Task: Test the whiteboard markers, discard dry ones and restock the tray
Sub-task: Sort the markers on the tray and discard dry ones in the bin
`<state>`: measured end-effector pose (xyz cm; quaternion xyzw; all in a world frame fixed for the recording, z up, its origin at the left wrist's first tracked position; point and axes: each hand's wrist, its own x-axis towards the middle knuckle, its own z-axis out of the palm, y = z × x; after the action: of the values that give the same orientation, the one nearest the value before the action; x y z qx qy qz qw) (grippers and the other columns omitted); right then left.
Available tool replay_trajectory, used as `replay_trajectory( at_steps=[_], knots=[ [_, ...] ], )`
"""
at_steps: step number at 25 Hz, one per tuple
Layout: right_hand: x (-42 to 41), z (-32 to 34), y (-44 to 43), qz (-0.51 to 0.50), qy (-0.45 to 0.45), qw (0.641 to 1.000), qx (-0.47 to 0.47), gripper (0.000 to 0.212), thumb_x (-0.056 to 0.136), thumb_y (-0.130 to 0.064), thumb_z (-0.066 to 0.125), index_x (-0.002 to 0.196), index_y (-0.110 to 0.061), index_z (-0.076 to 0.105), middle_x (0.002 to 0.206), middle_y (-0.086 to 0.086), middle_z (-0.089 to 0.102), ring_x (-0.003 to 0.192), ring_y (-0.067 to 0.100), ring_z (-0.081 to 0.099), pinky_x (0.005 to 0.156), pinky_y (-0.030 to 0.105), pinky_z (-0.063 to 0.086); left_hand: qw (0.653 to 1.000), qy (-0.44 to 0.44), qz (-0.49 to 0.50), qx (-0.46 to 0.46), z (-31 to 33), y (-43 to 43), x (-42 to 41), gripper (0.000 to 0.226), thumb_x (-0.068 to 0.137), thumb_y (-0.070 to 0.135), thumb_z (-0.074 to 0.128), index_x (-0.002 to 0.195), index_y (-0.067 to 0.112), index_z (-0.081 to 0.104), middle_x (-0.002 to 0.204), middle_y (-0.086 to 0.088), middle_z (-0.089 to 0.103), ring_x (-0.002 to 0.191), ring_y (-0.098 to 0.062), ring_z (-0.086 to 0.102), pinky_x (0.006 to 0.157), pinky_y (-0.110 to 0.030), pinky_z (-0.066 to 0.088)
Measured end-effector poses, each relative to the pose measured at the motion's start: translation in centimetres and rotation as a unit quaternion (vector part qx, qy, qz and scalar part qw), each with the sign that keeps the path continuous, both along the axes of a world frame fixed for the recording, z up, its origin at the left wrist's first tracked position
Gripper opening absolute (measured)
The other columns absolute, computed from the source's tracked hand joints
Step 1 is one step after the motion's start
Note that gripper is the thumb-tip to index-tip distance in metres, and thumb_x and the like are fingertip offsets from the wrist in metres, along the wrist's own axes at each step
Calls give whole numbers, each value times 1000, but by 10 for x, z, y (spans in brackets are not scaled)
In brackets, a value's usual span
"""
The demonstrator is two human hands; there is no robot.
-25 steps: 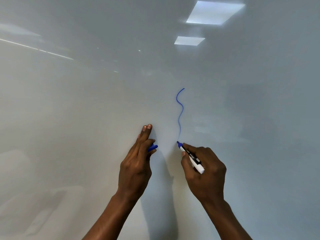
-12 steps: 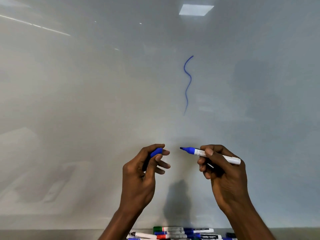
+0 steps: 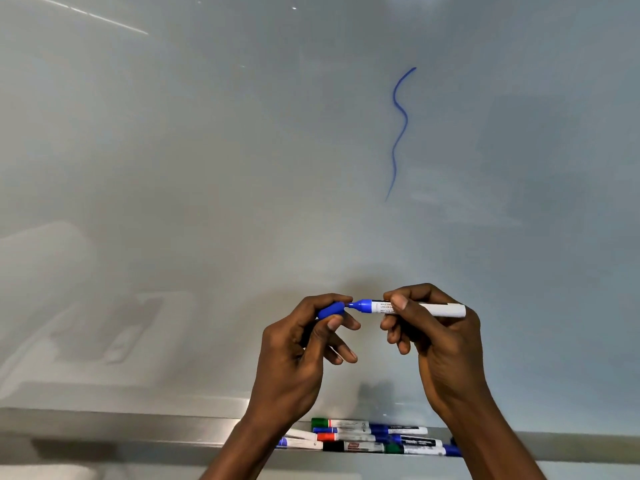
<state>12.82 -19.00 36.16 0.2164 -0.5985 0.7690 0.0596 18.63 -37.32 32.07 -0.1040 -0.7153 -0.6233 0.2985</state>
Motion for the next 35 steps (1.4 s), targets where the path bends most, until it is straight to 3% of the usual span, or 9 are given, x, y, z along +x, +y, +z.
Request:
replay_trajectory(
  at_steps=[6,10,14,20,26,31,35],
  knots=[
    [-3,-5,0,0,-11,1000,14,24,88,-18,67,96,3,76,72,23,71,57,29,63,49,27,52,999,-8,24,-37,-6,-2,1,26,108,19,55,127,26,71,103,4,81,71,-25,80,64,-42,65],
    [-3,-8,0,10,-18,999,29,14,88,-20,73,89,-7,80,71,22,71,57,29,64,51,28,53,998,-7,20,-53,-11,-1,0,26,108,21,57,129,25,72,104,5,81,72,-24,80,65,-38,65],
    [-1,-8,-1,41,-31,997,65,24,84,-38,83,88,-15,81,74,20,74,59,29,68,52,27,56,987,24,27,-159,-16,-6,0,26,109,21,60,132,23,71,105,15,78,74,-12,78,67,-30,64],
    [0,-3,15,94,-58,986,126,18,85,-14,75,96,0,80,82,27,76,68,44,74,57,31,60,972,40,27,-230,-22,-14,3,27,107,21,61,132,26,70,94,17,74,71,-7,75,68,-20,62],
    [9,-20,15,74,-129,983,107,19,82,-18,77,91,-1,81,80,30,74,65,43,74,58,28,61,975,33,6,-218,-34,-6,5,38,103,1,62,131,24,72,92,14,71,61,-7,74,60,-24,62],
    [15,-31,26,76,-181,977,79,23,80,-21,78,90,0,81,83,33,73,65,40,74,59,28,62,969,31,-5,-244,-39,3,8,32,105,21,55,133,32,67,95,17,71,59,-6,73,58,-26,62],
    [19,-46,42,51,-198,976,77,24,82,-21,77,94,-1,81,84,30,74,67,38,73,60,28,61,968,7,-39,-249,-43,7,1,25,108,23,60,130,31,70,92,17,70,61,-5,73,59,-29,62]
  ],
)
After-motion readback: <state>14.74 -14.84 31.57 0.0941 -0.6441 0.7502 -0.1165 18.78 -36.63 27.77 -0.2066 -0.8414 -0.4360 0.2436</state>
